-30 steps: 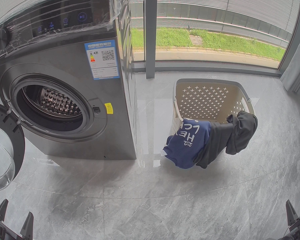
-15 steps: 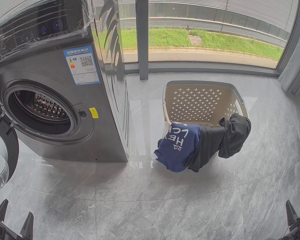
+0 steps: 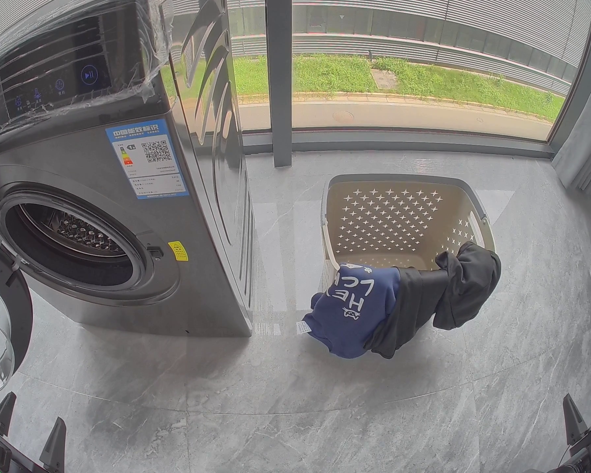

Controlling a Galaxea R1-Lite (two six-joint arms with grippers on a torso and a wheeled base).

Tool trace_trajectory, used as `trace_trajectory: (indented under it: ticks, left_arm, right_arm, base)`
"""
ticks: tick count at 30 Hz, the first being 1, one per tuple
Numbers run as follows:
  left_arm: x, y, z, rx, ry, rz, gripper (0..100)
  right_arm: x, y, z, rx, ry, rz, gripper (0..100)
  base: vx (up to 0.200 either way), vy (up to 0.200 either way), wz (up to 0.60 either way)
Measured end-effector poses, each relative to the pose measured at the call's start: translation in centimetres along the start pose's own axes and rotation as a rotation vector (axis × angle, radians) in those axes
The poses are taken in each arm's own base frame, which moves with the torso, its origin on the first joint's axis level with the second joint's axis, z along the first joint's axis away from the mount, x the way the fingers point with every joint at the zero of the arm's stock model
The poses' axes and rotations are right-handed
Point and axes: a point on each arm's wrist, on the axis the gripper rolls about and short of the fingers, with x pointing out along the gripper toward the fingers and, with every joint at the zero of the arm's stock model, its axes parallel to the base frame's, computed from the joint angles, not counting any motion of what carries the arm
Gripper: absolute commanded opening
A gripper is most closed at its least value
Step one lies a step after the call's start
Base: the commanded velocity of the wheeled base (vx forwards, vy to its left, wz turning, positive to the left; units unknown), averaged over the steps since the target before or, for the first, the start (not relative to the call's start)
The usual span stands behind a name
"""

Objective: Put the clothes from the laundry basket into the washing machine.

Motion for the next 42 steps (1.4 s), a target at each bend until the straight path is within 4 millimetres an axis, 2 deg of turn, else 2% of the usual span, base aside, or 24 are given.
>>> trace_trajectory:
  ticks: [24,42]
  left_arm:
    - [0.00,0.00,0.00,-0.001,0.000,-0.001,100]
    - [0.00,0.00,0.00,-0.001,0.000,0.000,100]
  right_arm:
    - [0.00,0.00,0.00,0.000,0.000,0.000,100]
    - [0.00,0.00,0.00,0.000,0.000,-0.001,100]
  base:
    - [0.000,-0.200,0.00]
    - [0.000,0.000,0.00]
